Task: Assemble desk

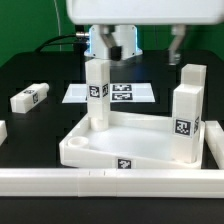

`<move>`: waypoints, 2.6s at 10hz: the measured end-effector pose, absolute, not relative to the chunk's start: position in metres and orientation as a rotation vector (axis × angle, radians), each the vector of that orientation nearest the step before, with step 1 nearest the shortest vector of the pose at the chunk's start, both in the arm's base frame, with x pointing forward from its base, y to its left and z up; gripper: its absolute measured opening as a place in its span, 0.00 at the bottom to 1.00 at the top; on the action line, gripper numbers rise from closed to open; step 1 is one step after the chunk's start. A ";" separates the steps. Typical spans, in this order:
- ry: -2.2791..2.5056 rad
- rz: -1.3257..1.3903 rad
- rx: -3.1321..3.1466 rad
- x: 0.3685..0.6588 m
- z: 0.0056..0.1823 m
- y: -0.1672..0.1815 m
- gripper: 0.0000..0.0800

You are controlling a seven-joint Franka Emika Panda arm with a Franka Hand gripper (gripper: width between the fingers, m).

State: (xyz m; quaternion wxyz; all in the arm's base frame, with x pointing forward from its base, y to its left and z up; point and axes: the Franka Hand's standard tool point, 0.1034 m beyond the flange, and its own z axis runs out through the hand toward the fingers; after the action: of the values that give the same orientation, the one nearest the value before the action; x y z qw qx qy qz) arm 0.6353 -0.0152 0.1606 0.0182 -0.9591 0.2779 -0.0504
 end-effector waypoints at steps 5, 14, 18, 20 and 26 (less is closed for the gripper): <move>0.762 -0.194 -3.007 0.631 0.155 -0.030 0.81; 0.728 -0.185 -3.027 0.580 0.120 -0.146 0.81; 0.858 -0.065 -3.002 0.513 0.076 -0.177 0.81; 0.856 -0.065 -3.002 0.514 0.076 -0.176 0.81; 0.598 -0.071 -3.134 0.452 0.050 -0.223 0.81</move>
Offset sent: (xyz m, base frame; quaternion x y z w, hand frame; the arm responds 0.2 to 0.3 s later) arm 0.0000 0.0000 0.0000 0.0000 0.0000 0.0000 1.0000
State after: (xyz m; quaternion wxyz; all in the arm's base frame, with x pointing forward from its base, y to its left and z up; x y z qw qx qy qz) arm 0.4520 -0.2227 0.0504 -0.0247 -0.9818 0.1872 -0.0222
